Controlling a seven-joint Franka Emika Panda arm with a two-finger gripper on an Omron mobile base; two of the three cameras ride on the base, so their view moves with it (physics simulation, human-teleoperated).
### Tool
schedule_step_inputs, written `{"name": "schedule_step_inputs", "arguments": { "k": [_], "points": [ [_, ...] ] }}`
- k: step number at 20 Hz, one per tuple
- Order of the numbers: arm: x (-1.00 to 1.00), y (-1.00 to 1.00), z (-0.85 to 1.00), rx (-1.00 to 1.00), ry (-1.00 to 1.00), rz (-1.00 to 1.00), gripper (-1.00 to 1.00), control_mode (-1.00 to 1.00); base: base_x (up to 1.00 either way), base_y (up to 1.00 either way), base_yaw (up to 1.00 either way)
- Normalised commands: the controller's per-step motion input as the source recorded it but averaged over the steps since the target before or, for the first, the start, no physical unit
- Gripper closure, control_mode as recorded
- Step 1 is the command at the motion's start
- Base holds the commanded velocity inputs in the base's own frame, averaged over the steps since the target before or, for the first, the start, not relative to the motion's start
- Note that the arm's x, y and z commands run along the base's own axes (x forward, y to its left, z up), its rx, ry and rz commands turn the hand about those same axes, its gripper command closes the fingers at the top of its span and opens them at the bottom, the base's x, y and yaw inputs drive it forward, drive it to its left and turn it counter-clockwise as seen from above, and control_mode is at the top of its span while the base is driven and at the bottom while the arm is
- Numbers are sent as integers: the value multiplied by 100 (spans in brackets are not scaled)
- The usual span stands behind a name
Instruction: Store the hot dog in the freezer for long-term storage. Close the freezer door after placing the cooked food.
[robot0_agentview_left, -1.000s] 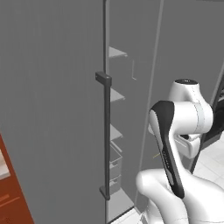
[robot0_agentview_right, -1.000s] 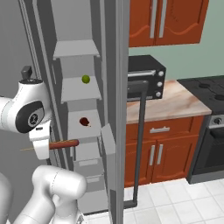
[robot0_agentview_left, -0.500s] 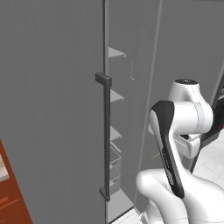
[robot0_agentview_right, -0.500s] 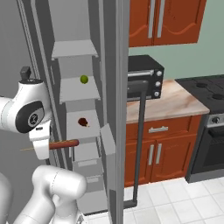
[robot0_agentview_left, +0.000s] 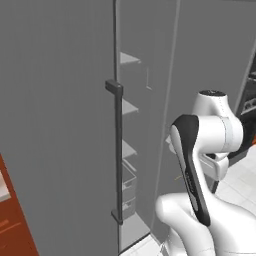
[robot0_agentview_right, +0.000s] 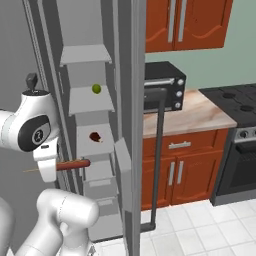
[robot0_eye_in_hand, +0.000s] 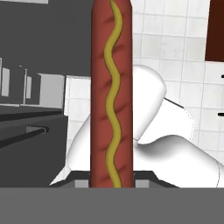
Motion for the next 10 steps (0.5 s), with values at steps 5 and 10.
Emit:
{"name": "schedule_step_inputs", "arguments": {
  "k": [5, 10],
  "points": [
    [0, 0, 0, 0, 0, 0, 100, 100, -20, 27, 0],
    [0, 0, 0, 0, 0, 0, 100, 100, 12, 57, 2]
  ]
}}
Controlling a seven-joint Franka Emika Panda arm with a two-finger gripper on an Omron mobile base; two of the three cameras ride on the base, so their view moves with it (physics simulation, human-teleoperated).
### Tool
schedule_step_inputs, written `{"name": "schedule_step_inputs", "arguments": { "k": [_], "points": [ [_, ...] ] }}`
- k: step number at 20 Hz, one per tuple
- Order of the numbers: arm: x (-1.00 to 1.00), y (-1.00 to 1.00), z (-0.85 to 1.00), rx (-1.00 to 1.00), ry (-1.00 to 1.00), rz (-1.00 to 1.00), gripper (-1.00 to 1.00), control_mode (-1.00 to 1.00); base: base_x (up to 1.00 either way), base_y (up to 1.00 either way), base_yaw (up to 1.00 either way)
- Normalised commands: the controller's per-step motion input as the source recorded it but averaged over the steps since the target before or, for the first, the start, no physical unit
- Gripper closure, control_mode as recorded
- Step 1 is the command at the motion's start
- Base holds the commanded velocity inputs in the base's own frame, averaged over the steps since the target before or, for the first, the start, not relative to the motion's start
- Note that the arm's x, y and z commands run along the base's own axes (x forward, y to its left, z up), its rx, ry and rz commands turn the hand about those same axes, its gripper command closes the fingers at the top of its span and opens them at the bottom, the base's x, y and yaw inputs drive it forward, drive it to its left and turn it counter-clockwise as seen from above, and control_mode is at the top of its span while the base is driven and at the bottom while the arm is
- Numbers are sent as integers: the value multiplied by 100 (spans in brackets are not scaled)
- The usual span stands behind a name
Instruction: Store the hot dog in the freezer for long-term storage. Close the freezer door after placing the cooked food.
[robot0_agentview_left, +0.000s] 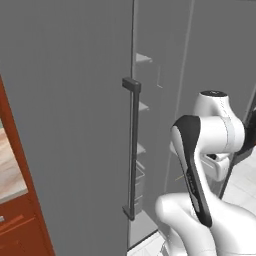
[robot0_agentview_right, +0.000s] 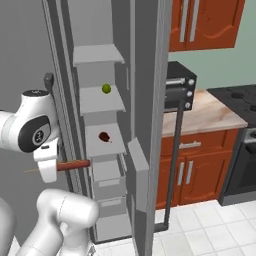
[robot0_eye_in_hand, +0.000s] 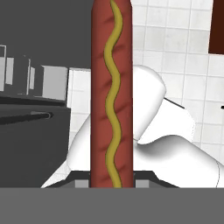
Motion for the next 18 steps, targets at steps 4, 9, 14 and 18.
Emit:
{"name": "schedule_step_inputs", "arguments": {
  "k": [4, 9, 14, 18],
  "points": [
    [0, 0, 0, 0, 0, 0, 100, 100, 23, 19, 5],
    [0, 0, 0, 0, 0, 0, 100, 100, 66, -3, 5],
    [0, 0, 0, 0, 0, 0, 100, 100, 62, -1, 2],
    [0, 0, 0, 0, 0, 0, 100, 100, 16, -31, 0]
  ]
}}
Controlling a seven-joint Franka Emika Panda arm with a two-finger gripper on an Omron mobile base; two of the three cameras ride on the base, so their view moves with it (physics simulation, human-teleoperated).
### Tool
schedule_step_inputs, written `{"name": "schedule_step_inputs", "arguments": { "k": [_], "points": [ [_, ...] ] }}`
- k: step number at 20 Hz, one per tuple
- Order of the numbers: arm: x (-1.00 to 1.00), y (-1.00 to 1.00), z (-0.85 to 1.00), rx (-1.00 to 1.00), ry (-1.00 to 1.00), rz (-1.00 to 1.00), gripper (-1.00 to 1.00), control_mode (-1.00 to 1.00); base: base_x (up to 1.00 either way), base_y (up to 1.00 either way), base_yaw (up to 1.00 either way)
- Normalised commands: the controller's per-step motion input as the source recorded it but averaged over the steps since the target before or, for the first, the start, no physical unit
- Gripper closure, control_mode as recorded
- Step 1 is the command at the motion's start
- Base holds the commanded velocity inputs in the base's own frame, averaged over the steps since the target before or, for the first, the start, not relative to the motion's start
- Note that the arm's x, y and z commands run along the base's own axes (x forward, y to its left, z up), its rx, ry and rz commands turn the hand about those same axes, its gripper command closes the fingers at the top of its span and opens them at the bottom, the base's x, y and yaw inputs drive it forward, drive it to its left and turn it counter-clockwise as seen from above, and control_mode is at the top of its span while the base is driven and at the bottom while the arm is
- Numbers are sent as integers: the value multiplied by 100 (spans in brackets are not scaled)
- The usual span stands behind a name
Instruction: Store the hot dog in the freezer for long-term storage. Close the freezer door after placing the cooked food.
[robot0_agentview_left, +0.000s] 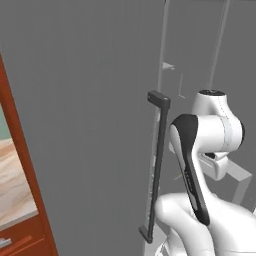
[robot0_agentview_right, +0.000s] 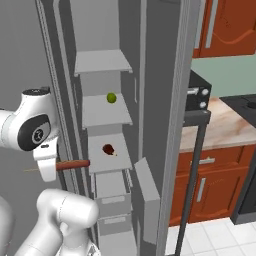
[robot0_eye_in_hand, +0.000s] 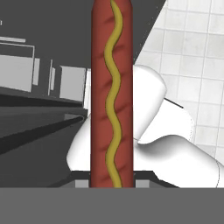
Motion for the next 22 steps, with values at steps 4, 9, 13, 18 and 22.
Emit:
{"name": "schedule_step_inputs", "arguments": {
  "k": [4, 9, 13, 18, 22],
  "points": [
    [0, 0, 0, 0, 0, 0, 100, 100, 0, -53, 1],
    [0, 0, 0, 0, 0, 0, 100, 100, 0, -42, 0],
    [0, 0, 0, 0, 0, 0, 100, 100, 6, -32, 0],
    [0, 0, 0, 0, 0, 0, 100, 100, 20, -35, 2],
    [0, 0, 0, 0, 0, 0, 100, 100, 12, -50, 4]
  ]
}}
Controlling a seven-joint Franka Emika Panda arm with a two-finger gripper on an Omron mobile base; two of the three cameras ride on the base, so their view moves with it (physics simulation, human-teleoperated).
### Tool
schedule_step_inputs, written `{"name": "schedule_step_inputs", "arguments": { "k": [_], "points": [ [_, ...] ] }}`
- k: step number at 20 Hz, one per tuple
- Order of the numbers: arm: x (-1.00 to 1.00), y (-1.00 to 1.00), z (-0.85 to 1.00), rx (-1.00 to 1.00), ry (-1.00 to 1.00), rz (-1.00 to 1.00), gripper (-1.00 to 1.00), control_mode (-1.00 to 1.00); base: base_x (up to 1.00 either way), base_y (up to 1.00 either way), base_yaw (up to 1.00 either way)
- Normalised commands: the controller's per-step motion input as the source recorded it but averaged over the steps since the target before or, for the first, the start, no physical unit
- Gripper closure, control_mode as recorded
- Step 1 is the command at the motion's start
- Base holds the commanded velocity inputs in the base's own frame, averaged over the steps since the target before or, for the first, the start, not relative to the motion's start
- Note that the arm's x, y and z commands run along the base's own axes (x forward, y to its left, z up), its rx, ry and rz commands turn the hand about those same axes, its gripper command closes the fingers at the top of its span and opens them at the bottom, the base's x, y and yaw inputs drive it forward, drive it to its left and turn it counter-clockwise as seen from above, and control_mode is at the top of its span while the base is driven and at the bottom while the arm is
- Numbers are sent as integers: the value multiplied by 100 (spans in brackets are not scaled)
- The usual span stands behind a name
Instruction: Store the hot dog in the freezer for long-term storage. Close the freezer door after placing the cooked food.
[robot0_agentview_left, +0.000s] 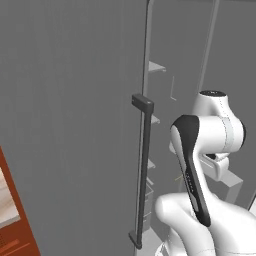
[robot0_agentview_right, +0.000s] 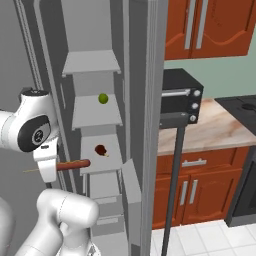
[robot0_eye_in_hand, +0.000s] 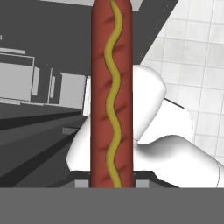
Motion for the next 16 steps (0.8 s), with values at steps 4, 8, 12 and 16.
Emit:
{"name": "schedule_step_inputs", "arguments": {
  "k": [4, 8, 12, 16],
  "points": [
    [0, 0, 0, 0, 0, 0, 100, 100, 7, -47, 3],
    [0, 0, 0, 0, 0, 0, 100, 100, 2, -22, 0],
    [0, 0, 0, 0, 0, 0, 100, 100, 0, 0, 0],
    [0, 0, 0, 0, 0, 0, 100, 100, 0, 0, 0]
  ]
}}
